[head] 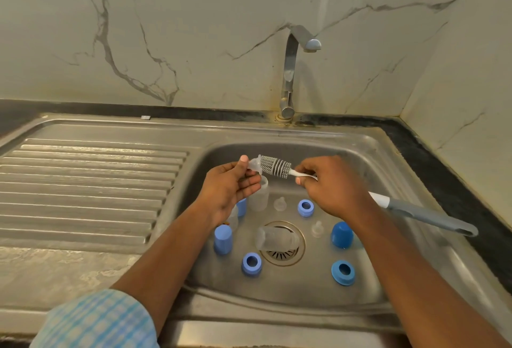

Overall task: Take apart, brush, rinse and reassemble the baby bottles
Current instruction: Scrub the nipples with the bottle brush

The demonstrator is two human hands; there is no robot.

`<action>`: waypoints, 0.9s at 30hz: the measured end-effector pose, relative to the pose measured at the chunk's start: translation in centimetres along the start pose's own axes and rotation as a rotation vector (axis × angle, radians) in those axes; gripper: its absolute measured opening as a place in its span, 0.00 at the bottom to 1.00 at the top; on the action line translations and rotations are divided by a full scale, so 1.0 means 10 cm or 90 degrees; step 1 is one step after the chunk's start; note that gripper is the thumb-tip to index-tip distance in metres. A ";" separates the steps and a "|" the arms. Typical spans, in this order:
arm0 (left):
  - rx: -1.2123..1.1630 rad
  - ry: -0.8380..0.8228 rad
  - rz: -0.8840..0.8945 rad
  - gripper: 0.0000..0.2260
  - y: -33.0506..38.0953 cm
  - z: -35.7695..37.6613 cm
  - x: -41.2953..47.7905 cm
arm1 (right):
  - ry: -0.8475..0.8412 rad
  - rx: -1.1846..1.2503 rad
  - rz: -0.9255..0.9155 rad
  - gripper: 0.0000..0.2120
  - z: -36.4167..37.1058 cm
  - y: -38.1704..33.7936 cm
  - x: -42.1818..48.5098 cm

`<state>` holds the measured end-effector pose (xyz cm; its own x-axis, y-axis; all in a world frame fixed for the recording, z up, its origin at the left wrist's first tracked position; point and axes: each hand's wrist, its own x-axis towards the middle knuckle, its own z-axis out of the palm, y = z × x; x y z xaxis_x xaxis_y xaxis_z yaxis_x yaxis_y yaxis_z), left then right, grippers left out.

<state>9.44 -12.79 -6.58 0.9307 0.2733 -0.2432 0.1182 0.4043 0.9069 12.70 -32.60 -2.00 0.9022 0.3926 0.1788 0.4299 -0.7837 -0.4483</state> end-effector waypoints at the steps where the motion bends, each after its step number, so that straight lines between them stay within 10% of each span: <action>1: -0.005 -0.005 -0.004 0.14 0.00 -0.01 0.00 | 0.003 0.004 -0.007 0.08 0.00 0.00 0.00; 18: -0.282 -0.086 0.015 0.08 0.07 0.03 -0.06 | 0.082 -0.100 -0.067 0.09 0.07 -0.31 -0.07; 27: -0.260 -0.299 0.073 0.24 0.12 0.01 -0.08 | -0.122 0.304 0.031 0.13 -0.14 -0.16 -0.04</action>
<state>8.84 -12.61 -5.29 0.9934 -0.0399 0.1079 -0.0461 0.7209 0.6915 11.69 -32.15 -0.07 0.8787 0.4774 0.0042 0.2827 -0.5133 -0.8103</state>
